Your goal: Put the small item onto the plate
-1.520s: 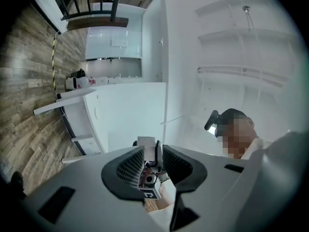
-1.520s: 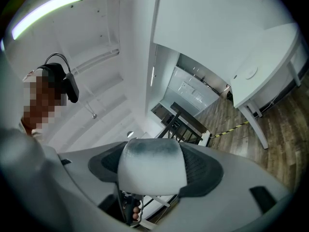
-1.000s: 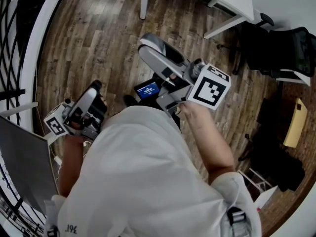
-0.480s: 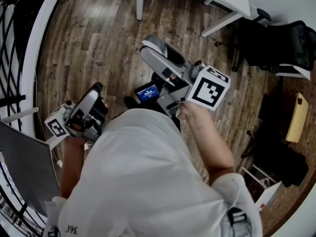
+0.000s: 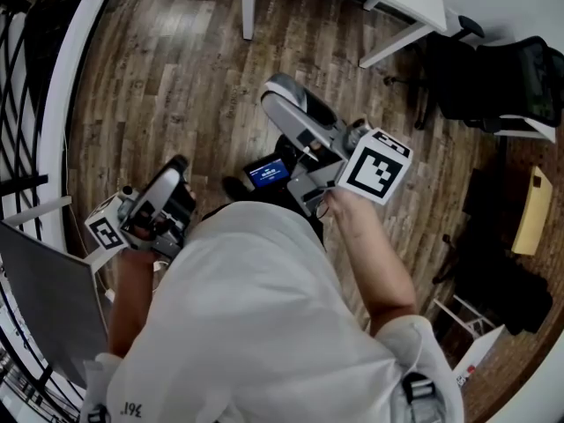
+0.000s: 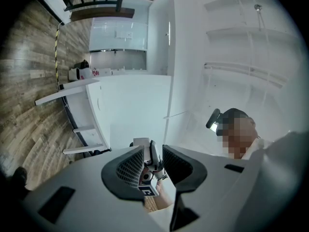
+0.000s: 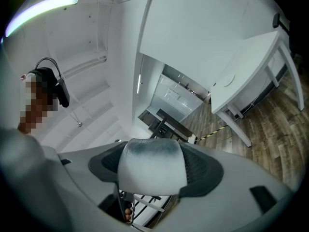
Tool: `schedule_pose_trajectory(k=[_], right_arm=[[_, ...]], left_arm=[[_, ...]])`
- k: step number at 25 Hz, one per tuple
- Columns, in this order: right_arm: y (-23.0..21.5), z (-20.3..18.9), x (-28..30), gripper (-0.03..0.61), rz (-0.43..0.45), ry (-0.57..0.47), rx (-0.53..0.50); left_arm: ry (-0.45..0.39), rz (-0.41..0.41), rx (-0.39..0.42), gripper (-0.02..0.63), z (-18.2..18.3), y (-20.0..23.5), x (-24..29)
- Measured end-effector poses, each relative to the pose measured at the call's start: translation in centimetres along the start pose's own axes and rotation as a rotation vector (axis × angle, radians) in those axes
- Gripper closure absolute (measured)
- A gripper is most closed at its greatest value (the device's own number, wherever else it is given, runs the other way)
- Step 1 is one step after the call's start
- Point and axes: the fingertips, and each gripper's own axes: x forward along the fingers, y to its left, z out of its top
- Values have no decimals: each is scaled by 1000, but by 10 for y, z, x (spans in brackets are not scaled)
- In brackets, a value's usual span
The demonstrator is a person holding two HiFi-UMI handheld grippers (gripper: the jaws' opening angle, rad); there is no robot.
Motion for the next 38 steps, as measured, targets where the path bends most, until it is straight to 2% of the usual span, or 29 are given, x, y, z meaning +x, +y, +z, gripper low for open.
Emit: schedule_pose_trajectory(k=[8, 24, 34, 38], right_arm=[[-36, 40, -3, 255, -23, -27, -5], [-155, 175, -61, 255, -78, -75, 57], [-198, 211, -74, 255, -98, -93, 85], [-209, 218, -61, 255, -114, -94, 96]], left_arm=[[30, 18, -3, 497, 8, 23, 43], [143, 16, -42, 497, -9, 94, 228], [176, 44, -54, 497, -8, 121, 283], [169, 19, -87, 497, 7, 132, 294]])
